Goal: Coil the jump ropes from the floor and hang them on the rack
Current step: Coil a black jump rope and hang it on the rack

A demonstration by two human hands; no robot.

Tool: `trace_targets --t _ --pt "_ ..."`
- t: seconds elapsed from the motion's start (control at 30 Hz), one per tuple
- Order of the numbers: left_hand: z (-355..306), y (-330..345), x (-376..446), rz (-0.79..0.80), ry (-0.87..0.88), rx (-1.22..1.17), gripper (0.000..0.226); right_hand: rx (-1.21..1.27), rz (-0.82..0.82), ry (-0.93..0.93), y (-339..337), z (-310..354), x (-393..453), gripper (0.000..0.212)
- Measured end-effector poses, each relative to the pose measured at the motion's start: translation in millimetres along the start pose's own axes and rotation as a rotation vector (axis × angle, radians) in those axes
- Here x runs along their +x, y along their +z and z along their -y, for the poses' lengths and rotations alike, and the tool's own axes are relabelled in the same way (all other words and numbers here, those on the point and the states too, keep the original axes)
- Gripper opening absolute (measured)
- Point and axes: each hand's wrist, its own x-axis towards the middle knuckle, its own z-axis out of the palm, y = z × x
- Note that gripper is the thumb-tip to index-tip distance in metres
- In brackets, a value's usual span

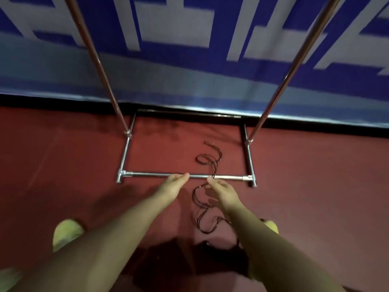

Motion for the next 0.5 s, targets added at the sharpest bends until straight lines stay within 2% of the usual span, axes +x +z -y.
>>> trace_targets --t 0.13,0.27,0.4,0.5 --pt "72 28 34 0.083 -0.094 0.052 0.062 -0.143 -0.060 0.115 -13 -80 34 0.031" --pt "123 57 47 0.162 -0.173 0.111 0.050 -0.282 -0.117 0.151 -34 -140 60 0.015" --pt "161 78 52 0.234 -0.235 0.079 0.035 -0.278 -0.273 0.207 -53 -184 84 0.026" --pt "179 88 57 0.269 -0.240 0.020 0.037 -0.318 -0.222 0.233 -50 -201 101 0.021"
